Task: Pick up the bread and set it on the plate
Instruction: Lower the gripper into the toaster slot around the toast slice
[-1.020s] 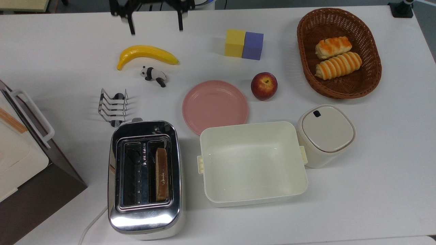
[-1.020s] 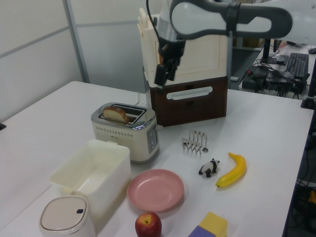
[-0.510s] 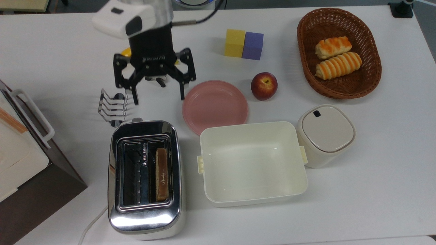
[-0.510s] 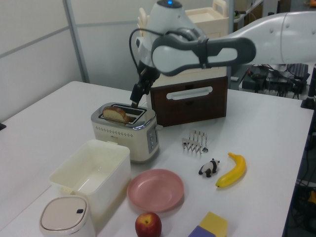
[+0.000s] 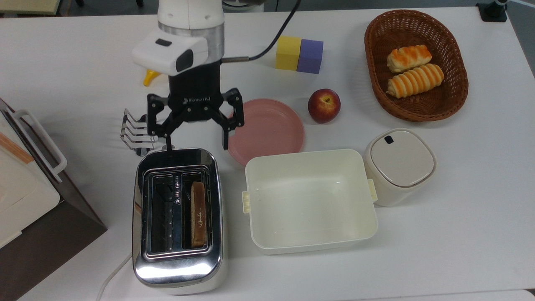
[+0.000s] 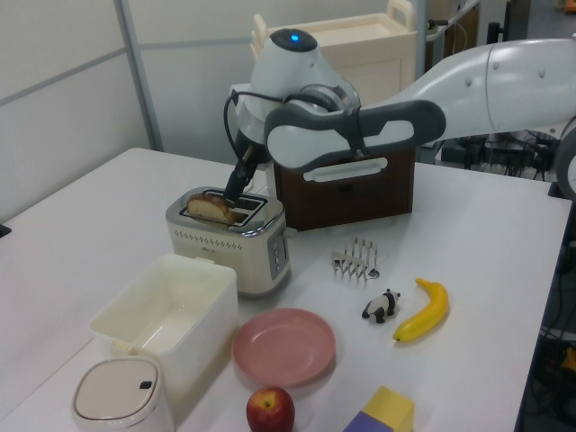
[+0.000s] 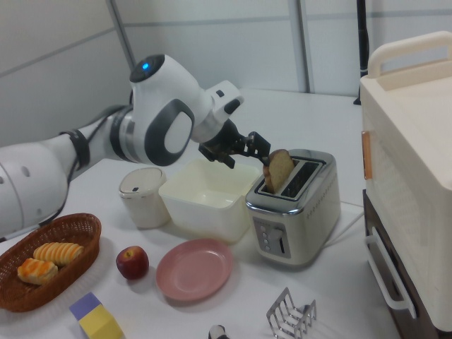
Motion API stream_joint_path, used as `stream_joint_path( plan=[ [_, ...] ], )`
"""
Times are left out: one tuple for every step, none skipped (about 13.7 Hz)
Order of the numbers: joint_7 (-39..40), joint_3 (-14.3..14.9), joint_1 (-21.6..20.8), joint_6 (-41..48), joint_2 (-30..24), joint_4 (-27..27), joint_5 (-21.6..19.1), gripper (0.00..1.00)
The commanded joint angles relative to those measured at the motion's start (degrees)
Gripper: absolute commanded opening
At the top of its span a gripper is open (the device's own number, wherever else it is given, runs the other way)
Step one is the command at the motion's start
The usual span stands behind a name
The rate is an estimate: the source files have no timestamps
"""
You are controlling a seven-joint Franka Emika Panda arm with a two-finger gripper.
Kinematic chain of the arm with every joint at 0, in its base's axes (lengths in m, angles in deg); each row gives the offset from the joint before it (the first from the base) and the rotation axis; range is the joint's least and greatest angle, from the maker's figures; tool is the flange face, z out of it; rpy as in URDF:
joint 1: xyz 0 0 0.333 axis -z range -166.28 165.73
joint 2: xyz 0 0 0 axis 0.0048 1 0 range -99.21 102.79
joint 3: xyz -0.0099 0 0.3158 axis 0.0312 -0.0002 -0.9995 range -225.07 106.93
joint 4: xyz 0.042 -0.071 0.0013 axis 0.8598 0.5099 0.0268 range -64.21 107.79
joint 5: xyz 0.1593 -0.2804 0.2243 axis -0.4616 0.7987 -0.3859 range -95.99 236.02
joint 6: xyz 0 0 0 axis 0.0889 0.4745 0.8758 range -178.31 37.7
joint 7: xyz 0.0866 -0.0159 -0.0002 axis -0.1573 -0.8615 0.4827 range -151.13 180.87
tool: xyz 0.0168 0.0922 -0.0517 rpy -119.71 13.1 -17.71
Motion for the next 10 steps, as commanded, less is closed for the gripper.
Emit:
stream_joint_path(
  plan=[
    [-1.2, -0.1, -0.2, -5.4, 4.2, -2.3, 3.8, 1.00],
    [-1.2, -0.1, -0.2, -6.3, 5.2, -2.8, 4.0, 1.00],
    [-1.2, -0.1, -0.2, -7.0, 5.8, -3.2, 4.3, 1.00],
    [-1.2, -0.1, -0.1, -7.7, 6.4, -3.4, 4.6, 1.00],
    [-1.2, -0.1, 0.0, -7.8, 6.9, -3.6, 5.3, 1.00],
    [-1.2, -0.1, 0.0, -7.8, 7.3, -4.3, 5.8, 1.00],
    [-1.2, -0.2, 0.0, -7.8, 7.8, -4.5, 5.9, 1.00],
    [-1.2, -0.2, 0.1, -7.8, 7.9, -4.5, 5.9, 1.00],
    [-1.2, -0.2, 0.0, -7.8, 7.9, -4.5, 5.9, 1.00],
    [-1.1, -0.2, 0.1, -7.8, 7.9, -4.5, 6.0, 1.00]
  ],
)
